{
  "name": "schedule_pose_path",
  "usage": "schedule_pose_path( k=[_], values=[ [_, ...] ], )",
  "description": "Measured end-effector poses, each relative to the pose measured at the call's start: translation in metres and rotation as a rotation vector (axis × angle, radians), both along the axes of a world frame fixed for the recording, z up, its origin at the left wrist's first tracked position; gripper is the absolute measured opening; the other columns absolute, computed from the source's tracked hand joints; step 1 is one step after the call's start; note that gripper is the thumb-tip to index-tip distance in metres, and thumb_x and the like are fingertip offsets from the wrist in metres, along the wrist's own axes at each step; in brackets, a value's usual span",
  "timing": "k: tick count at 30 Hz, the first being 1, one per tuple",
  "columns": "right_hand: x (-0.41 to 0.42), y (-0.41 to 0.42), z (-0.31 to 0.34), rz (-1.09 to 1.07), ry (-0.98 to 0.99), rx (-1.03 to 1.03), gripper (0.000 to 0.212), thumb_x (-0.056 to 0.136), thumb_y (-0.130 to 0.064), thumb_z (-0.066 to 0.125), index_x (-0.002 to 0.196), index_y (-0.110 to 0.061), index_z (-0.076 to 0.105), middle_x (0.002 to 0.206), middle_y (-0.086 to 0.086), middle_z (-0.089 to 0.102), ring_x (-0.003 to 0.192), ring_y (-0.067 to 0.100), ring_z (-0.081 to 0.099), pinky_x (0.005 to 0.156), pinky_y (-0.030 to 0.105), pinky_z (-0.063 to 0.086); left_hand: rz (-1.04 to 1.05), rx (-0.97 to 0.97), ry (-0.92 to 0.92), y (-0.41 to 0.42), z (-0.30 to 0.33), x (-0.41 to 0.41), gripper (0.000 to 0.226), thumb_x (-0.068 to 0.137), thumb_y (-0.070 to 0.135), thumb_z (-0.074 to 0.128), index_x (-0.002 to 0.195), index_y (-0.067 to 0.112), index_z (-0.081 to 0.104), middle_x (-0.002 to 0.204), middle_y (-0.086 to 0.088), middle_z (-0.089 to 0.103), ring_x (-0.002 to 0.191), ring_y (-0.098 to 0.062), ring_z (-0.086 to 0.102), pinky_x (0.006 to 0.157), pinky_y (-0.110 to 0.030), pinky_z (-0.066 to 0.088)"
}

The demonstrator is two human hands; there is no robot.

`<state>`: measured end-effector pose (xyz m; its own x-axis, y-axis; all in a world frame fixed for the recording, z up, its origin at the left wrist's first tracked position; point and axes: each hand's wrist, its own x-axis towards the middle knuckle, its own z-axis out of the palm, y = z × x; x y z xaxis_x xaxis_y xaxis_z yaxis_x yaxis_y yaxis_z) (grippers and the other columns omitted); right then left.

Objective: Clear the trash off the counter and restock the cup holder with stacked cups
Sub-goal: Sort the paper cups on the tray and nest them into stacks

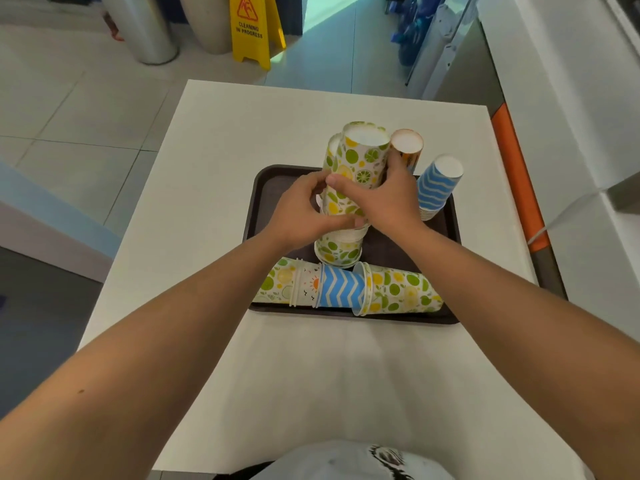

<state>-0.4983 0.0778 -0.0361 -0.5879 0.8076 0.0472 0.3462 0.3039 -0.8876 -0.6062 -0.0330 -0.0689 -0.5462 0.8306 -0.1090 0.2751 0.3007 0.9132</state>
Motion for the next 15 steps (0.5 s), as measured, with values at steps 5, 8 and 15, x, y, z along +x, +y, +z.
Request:
schedule_pose_path(
  k=[5,8,15],
  values=[
    [0.007,0.014,0.000,-0.068,0.010,-0.045,0.069,0.067,-0.047,0.084,0.122,-0.019,0.055,0.112,-0.011,0.063,0.102,0.006,0.062,0.083,0.022,0.052,-0.068,-0.247,0.017,-0.014,-0.018,-0.002,0.111,0.055,0.047,0.094,0.148,0.016,0.041,0.147,0.004,0.049,0.134,-0.012,0.047,0.106,-0.028,0.041],
    [0.010,0.021,0.000,-0.103,0.025,-0.095,0.067,0.069,-0.044,0.083,0.124,-0.018,0.055,0.111,-0.012,0.063,0.099,0.003,0.062,0.081,0.019,0.051,-0.135,-0.314,0.057,-0.006,-0.025,0.000,0.097,0.059,0.044,0.093,0.141,0.015,0.050,0.132,0.008,0.056,0.119,-0.006,0.052,0.089,-0.021,0.041],
    [0.021,0.028,0.005,-0.157,0.079,-0.153,0.069,0.066,-0.049,0.082,0.122,-0.015,0.059,0.114,-0.007,0.069,0.101,0.005,0.067,0.087,0.029,0.057,-0.193,-0.335,0.084,0.005,-0.035,0.007,0.078,0.061,0.041,0.092,0.129,0.019,0.062,0.122,0.005,0.068,0.109,-0.011,0.063,0.090,-0.024,0.048]
  ],
)
